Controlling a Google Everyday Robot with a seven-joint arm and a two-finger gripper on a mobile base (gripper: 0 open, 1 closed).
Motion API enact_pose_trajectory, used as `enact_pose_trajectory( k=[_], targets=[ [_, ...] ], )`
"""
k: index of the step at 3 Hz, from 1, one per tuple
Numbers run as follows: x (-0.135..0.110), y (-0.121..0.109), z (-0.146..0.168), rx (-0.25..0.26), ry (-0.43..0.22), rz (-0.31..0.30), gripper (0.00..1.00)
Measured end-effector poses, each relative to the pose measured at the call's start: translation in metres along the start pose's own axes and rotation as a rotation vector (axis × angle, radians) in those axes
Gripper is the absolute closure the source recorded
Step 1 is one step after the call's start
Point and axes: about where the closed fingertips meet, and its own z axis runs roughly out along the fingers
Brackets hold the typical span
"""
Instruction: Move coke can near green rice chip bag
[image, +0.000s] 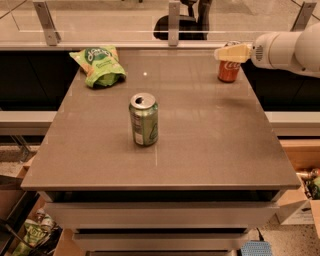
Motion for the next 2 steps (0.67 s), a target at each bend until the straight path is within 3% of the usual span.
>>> enact_pose_trajectory(
  k=[2],
  targets=[
    [0.018, -0.014, 0.02, -0.011, 0.012, 0.028, 0.0]
  ],
)
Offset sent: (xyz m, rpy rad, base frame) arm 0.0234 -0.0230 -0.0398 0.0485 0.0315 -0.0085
